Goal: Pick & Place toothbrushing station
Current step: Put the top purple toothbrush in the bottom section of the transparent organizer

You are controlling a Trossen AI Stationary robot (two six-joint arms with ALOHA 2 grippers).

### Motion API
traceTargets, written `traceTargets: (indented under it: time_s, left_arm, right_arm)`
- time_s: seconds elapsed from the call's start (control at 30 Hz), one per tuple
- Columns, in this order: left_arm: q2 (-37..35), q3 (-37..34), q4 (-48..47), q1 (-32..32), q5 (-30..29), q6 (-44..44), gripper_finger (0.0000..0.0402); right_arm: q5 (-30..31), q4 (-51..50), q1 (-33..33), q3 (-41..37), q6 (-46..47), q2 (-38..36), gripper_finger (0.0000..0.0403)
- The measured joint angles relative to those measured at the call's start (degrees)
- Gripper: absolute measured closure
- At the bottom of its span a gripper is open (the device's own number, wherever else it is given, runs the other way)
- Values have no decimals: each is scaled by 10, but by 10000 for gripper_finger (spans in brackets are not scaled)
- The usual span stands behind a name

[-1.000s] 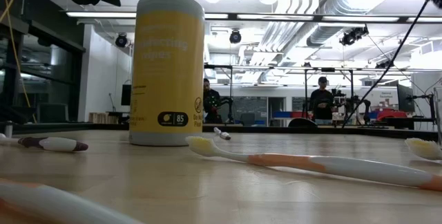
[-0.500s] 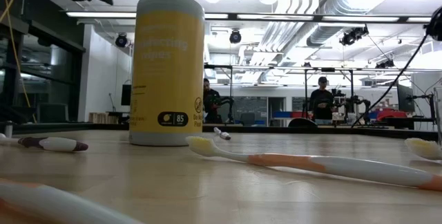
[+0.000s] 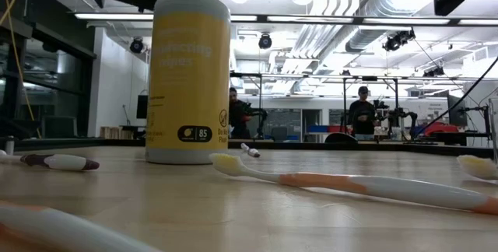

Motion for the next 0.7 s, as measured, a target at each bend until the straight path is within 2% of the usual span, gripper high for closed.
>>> traceTargets:
  time_s: [0.17,0.43,0.53,0.7]
  left_arm:
    - [10,35,-24,-22,-35,7,310]
    - [91,176,-192,-36,-60,24,310]
    - [114,192,-204,-36,-59,42,310]
    - [113,193,-221,-18,-60,40,310]
  right_arm:
    - [-2,-2,-20,0,0,4,298]
    - [-2,-11,-58,0,4,10,298]
    - [2,-28,-66,0,32,13,298]
    - [2,-87,-67,0,105,13,298]
